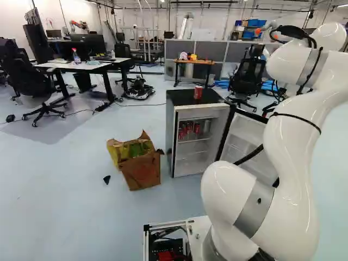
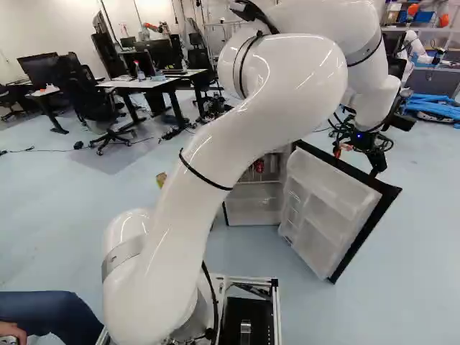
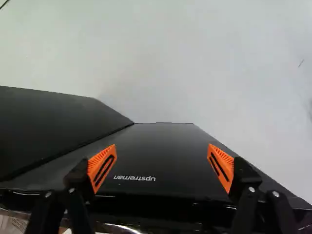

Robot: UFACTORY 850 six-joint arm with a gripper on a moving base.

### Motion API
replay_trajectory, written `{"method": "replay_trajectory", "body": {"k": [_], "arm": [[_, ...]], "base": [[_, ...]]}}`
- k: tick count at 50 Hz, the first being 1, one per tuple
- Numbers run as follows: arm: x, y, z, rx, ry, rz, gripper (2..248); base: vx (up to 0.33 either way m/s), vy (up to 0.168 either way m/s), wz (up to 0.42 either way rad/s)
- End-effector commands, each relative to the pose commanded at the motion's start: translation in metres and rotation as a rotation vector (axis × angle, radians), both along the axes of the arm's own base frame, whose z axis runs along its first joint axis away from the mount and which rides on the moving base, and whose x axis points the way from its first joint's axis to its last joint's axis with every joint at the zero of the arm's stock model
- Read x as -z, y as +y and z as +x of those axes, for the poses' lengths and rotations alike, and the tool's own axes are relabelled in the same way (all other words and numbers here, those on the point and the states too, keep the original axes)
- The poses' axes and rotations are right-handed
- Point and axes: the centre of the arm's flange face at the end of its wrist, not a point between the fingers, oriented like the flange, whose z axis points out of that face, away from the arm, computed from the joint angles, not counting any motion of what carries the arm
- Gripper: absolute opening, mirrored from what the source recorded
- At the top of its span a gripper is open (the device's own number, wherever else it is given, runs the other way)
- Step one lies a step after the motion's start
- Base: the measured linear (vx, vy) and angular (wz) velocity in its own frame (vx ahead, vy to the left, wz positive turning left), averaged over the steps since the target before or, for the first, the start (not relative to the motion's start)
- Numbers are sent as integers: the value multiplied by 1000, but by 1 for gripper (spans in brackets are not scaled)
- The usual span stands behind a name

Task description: Grab a drink from the fridge

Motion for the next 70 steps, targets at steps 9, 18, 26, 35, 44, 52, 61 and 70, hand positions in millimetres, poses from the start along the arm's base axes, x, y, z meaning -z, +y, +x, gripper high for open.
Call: {"method": "replay_trajectory", "body": {"k": [9, 18, 26, 35, 44, 52, 61, 70], "arm": [[0, 3, -7, 4, 11, 15, 247], [0, 7, -15, 9, 23, 31, 247], [0, 10, -21, 12, 33, 45, 247], [0, 15, -28, 15, 45, 62, 247], [0, 21, -36, 18, 58, 79, 247], [0, 27, -42, 19, 69, 95, 247], [0, 35, -49, 19, 83, 114, 247], [0, 44, -56, 20, 96, 132, 247]], "base": [[0, 0, 0], [0, 0, 0], [0, 0, 0], [0, 0, 0], [0, 0, 0], [0, 0, 0], [0, 0, 0], [0, 0, 0]]}}
